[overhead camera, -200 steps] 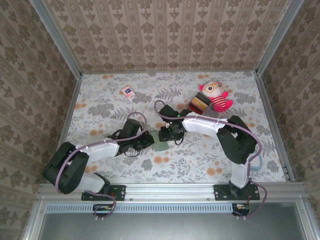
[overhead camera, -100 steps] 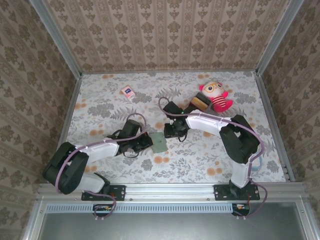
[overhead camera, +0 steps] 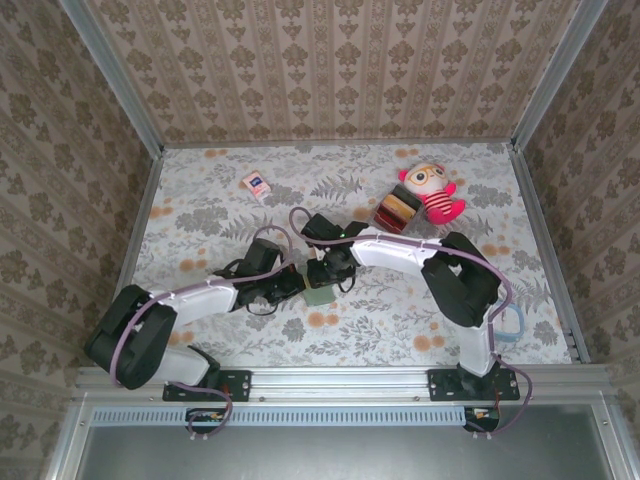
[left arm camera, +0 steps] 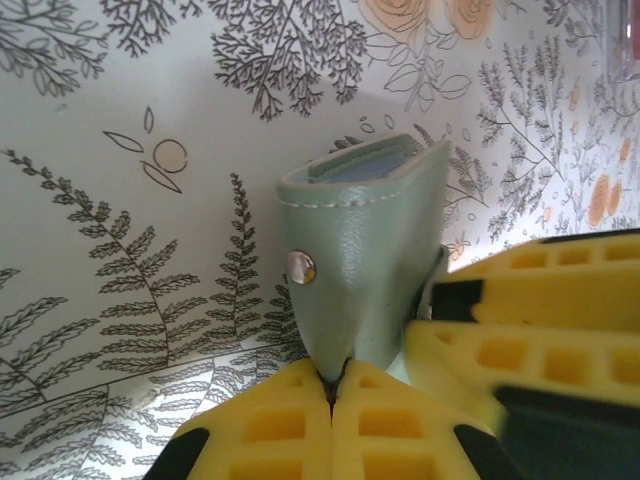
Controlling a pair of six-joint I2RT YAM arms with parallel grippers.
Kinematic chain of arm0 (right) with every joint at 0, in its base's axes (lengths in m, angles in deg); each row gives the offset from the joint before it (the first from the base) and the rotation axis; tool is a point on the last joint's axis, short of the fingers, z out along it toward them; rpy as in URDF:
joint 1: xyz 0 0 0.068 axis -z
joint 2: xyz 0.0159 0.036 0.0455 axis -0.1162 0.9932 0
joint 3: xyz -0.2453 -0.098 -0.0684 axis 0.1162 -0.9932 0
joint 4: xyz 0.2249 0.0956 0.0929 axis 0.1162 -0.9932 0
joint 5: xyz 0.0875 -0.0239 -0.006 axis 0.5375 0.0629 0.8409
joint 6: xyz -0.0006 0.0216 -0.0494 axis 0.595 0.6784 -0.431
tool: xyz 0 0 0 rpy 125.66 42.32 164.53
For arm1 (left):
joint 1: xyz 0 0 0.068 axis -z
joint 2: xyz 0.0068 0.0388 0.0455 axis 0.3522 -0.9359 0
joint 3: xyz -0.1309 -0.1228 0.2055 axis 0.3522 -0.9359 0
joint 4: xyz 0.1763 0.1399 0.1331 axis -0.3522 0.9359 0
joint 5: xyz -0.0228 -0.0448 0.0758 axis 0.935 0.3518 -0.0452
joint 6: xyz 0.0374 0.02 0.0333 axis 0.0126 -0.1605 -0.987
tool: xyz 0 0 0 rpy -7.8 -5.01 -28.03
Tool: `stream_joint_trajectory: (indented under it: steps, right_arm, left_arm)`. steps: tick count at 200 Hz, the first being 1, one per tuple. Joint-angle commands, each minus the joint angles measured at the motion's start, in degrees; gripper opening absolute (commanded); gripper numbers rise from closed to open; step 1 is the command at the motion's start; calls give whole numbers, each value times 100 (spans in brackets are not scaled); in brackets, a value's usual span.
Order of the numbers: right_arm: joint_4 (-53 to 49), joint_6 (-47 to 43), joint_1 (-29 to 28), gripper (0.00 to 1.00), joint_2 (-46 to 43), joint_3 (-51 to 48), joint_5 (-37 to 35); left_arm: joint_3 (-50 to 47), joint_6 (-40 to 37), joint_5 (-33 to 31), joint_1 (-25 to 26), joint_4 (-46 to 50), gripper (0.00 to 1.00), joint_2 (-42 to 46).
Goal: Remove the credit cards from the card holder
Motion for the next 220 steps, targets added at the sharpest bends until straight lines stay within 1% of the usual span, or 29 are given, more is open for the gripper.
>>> stream_joint_trajectory:
  steps: [1, 21, 56, 79, 90, 101, 125, 137, 220]
  right_arm:
    - [-288, -34, 9, 29, 174, 192, -183]
    - [-397, -26, 3, 27, 229, 241, -327]
    - [-404, 38, 53, 17, 94, 160, -464]
    - [-295, 102, 114, 14, -75, 32, -496]
    - [-191, 150, 173, 12, -196, -88, -463]
    - [-39, 223, 262, 8, -327, -245, -427]
    - [214, 304, 454, 4, -575, -513, -225]
    - [225, 335, 526, 0, -650, -595, -155]
    - [-30, 476, 633, 0, -589, -671, -598]
  left_arm:
    - [70, -90, 14, -19, 146, 0, 234]
    - [56, -100, -33, -19, 215, 0, 297]
    - [43, -118, -65, -28, 275, 0, 307]
    - [81, -135, -121, -30, 411, 0, 281]
    - [83, -139, -155, -37, 470, 0, 280]
    - [96, -153, -199, -37, 564, 0, 285]
    - [87, -157, -262, -46, 655, 0, 277]
    - [87, -156, -258, -58, 646, 0, 263]
    - [96, -157, -219, -63, 586, 0, 167]
